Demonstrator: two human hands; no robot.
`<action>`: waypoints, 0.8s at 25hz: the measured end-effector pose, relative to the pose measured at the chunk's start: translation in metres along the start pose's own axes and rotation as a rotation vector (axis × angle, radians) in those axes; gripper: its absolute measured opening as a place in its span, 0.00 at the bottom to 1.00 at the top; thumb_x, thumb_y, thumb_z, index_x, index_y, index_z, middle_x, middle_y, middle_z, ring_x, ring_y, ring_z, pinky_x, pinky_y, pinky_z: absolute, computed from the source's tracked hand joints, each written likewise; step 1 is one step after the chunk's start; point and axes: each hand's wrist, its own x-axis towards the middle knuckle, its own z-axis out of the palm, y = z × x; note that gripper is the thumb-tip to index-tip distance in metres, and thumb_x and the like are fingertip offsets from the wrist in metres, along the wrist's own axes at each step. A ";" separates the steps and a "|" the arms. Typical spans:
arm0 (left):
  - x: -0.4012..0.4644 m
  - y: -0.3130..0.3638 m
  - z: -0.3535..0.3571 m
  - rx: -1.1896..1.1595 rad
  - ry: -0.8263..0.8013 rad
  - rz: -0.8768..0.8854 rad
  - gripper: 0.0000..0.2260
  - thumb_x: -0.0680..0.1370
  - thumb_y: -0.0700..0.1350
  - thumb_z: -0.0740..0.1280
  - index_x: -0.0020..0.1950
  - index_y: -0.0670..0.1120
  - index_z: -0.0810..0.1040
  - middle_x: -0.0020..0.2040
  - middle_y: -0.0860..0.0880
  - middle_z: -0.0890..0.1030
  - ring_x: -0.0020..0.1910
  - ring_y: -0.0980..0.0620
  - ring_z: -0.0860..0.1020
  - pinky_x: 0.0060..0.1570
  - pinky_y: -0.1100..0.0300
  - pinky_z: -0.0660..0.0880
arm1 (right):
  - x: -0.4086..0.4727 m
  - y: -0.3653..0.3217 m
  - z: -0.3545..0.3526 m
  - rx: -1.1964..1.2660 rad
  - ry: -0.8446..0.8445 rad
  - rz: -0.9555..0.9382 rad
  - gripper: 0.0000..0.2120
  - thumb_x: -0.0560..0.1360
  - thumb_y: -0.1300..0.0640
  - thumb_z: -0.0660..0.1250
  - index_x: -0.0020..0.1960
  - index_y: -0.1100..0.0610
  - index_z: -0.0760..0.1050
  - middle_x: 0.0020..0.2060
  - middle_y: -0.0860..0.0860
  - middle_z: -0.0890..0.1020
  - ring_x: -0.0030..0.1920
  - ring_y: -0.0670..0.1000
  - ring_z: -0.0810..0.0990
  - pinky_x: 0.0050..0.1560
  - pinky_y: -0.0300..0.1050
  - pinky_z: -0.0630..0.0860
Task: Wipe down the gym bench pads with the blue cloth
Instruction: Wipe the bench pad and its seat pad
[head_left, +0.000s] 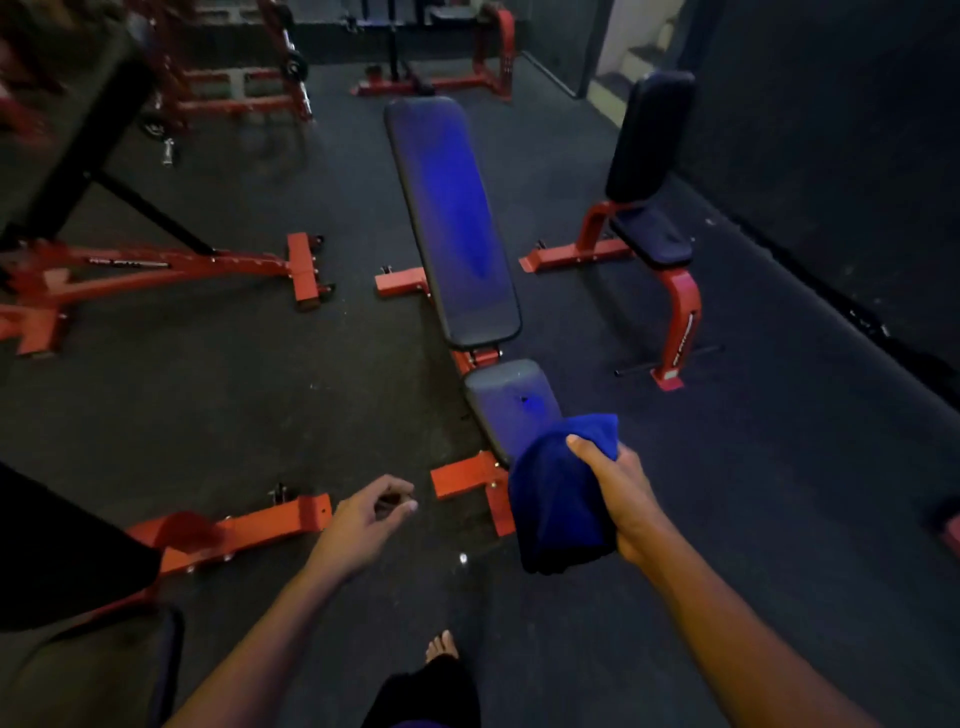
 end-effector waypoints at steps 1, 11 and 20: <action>0.025 0.016 0.000 0.024 -0.026 0.023 0.07 0.80 0.44 0.73 0.53 0.56 0.80 0.50 0.57 0.84 0.49 0.65 0.81 0.50 0.70 0.73 | 0.024 -0.015 -0.005 0.008 -0.003 -0.017 0.04 0.76 0.51 0.70 0.47 0.42 0.81 0.41 0.39 0.85 0.42 0.41 0.83 0.39 0.41 0.77; 0.252 0.154 0.017 0.078 0.099 0.104 0.13 0.80 0.46 0.72 0.65 0.49 0.79 0.57 0.52 0.81 0.57 0.55 0.80 0.55 0.68 0.73 | 0.249 -0.094 -0.046 0.107 -0.041 -0.060 0.03 0.75 0.55 0.71 0.47 0.47 0.83 0.45 0.51 0.87 0.50 0.55 0.85 0.54 0.55 0.81; 0.406 0.225 0.054 0.253 0.267 -0.022 0.25 0.80 0.49 0.72 0.74 0.48 0.70 0.68 0.47 0.75 0.63 0.50 0.76 0.58 0.64 0.67 | 0.463 -0.179 -0.071 0.033 -0.160 -0.078 0.05 0.75 0.52 0.72 0.48 0.53 0.81 0.44 0.51 0.86 0.49 0.54 0.84 0.55 0.58 0.80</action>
